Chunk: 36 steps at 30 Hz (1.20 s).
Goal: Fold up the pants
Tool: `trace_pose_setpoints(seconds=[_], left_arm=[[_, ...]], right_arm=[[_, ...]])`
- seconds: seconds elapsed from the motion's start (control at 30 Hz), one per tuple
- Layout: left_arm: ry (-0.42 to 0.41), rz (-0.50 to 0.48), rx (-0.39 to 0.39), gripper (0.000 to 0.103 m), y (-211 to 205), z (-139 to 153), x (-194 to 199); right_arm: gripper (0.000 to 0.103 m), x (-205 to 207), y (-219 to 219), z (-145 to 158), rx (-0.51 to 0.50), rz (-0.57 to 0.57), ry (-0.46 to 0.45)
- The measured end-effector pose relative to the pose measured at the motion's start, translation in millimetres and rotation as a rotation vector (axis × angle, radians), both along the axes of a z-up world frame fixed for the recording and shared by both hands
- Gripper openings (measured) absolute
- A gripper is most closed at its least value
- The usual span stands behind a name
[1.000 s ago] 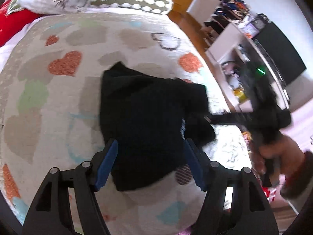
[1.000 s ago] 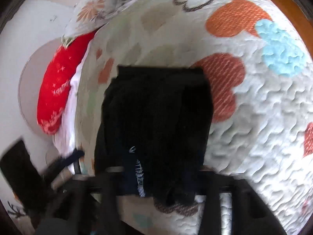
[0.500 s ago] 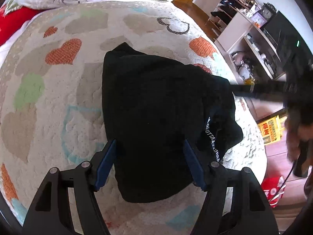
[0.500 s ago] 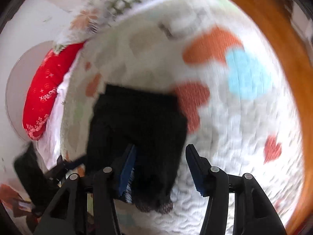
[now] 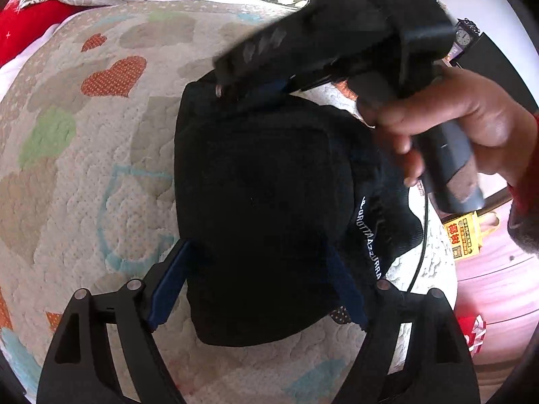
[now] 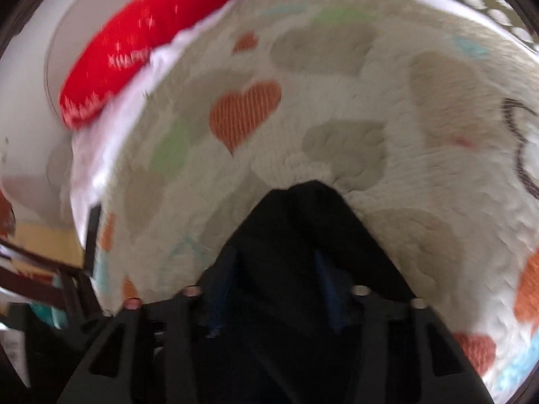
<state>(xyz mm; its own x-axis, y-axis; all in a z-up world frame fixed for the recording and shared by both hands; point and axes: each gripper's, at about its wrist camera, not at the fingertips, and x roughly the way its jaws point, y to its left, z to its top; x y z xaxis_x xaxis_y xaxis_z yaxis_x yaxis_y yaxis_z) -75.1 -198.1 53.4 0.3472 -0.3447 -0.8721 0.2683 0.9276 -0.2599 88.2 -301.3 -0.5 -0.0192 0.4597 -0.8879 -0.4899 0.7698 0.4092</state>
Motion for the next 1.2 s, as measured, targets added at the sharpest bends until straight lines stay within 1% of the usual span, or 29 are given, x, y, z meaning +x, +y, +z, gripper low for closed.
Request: trace_pose_setpoints(seconds=[0.03,0.1,0.17,0.23,0.37,0.43,0.5,0.53,0.6,0.63,0.67,0.7,0.77,0.83,0.93,1.0,1.03,1.1,1.17,1.2], left_arm=[[0.007,0.005,0.0,0.081,1.6,-1.3,0.9],[0.024,0.018,-0.012,0.081,5.2,-0.4,3.3],[0.019,0.044,-0.048,0.081,11.1,5.4,5.5],[0.0,0.057,-0.056,0.081,13.0,8.8,8.5],[0.043,0.065,-0.042,0.082,6.9,-7.3,16.6],[0.034,0.061,-0.032,0.084,1.9,-10.2,16.0],[0.045,0.051,-0.021,0.085,-1.5,-7.1,17.0],[0.051,0.049,-0.022,0.084,-1.2,-4.4,17.4],[0.05,0.059,-0.035,0.084,4.1,5.0,18.6],[0.034,0.065,-0.042,0.084,8.1,14.7,18.8],[0.023,0.067,-0.043,0.084,12.3,20.5,21.1],[0.0,0.066,-0.043,0.084,15.2,29.9,22.7],[-0.024,0.061,-0.028,0.084,16.8,38.8,27.4],[-0.043,0.053,-0.006,0.084,15.2,43.3,36.8],[-0.043,0.054,0.014,0.084,7.2,43.0,54.2],[-0.046,0.051,0.033,0.084,-0.3,35.8,69.4],[-0.041,0.043,0.042,0.084,-3.3,33.5,69.9],[-0.02,0.025,0.065,0.084,-7.8,19.8,80.6],[0.003,0.006,0.091,0.084,-16.4,7.1,91.5],[0.012,0.004,0.097,0.084,-19.0,3.4,91.9]], right_arm=[[0.016,-1.2,1.1,2.8,0.005,0.004,0.006],[0.01,0.2,0.0,15.2,0.021,0.015,-0.008],[0.008,8.2,1.1,26.5,0.028,0.01,-0.035],[0.006,16.5,5.9,28.4,-0.009,0.026,-0.081],[0.006,19.6,17.5,-0.5,-0.069,0.046,-0.09],[0.007,19.9,12.7,-1.4,-0.047,0.036,-0.097],[0.008,19.4,0.9,14.1,-0.034,0.002,-0.125],[0.013,18.3,-10.2,27.6,-0.019,-0.026,-0.139],[0.013,12.9,-33.1,53.8,0.014,-0.079,-0.168],[0.014,6.2,-50.3,69.7,0.019,-0.11,-0.188],[0.015,0.9,-61.4,79.0,0.024,-0.133,-0.197],[0.015,-7.3,-75.0,88.6,0.039,-0.167,-0.197],[0.015,-27.7,-98.7,97.3,0.075,-0.222,-0.174],[0.015,-51.7,-107.6,92.4,0.068,-0.241,-0.151],[0.016,-80.3,-113.9,63.2,0.06,-0.283,-0.064],[0.015,-88.6,-116.9,46.7,0.04,-0.313,-0.05],[0.011,-89.5,-117.4,39.1,0.023,-0.329,-0.056],[0.008,-83.8,-123.5,28.0,0.007,-0.381,-0.07],[0.007,-74.2,-127.5,20.8,0.004,-0.419,-0.083],[0.007,-69.6,-129.7,15.7,0.018,-0.438,-0.064]])
